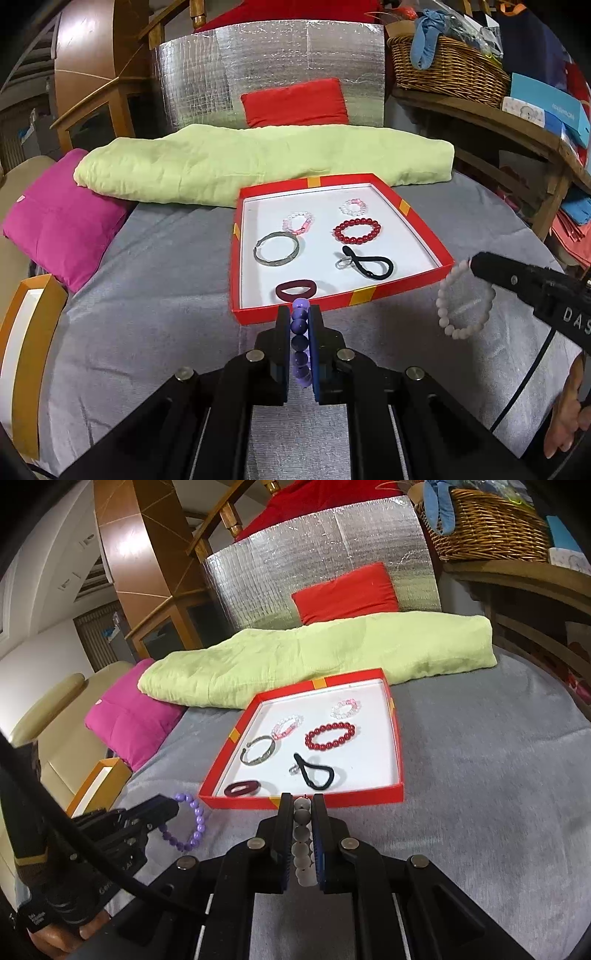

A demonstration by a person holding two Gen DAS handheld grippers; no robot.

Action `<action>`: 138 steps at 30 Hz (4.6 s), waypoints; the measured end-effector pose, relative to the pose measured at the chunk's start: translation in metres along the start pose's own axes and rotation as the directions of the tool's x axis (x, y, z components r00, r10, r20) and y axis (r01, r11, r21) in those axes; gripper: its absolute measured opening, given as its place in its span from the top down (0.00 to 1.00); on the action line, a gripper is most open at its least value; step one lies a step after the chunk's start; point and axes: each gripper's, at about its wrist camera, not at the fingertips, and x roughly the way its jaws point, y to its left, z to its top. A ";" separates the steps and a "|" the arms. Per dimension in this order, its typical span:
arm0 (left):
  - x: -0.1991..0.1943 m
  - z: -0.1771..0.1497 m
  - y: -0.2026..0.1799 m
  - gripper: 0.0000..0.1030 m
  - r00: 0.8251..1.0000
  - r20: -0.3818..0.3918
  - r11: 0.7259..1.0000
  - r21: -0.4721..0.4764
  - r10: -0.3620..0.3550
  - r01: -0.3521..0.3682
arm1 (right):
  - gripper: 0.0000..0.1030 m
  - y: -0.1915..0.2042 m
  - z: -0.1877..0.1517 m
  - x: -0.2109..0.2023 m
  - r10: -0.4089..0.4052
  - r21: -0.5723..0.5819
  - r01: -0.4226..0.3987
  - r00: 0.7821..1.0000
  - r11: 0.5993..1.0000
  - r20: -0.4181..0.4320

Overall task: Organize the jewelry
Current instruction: 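Lift both bracelets and carry them toward the tray with both tools, then lower the white bracelet into the tray and open the right tool while the left lowers the purple one, then open the left tool to release the purple bracelet into the tray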

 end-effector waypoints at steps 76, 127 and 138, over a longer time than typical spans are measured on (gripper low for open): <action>0.121 0.066 -0.022 0.91 0.997 -0.071 0.999 0.030 0.043 -0.041 | 0.89 -0.062 0.080 0.125 0.055 0.174 -0.039 0.995 0.984 -0.083; 0.110 0.068 -0.013 0.35 0.988 -0.007 0.988 0.024 0.153 -0.152 | 0.48 -0.068 0.067 0.134 -0.058 0.170 0.084 0.986 0.982 -0.154; 0.090 0.071 -0.007 0.34 0.985 0.023 0.985 0.018 0.171 -0.172 | 0.47 -0.053 0.073 0.111 -0.069 0.110 0.080 0.993 0.991 -0.097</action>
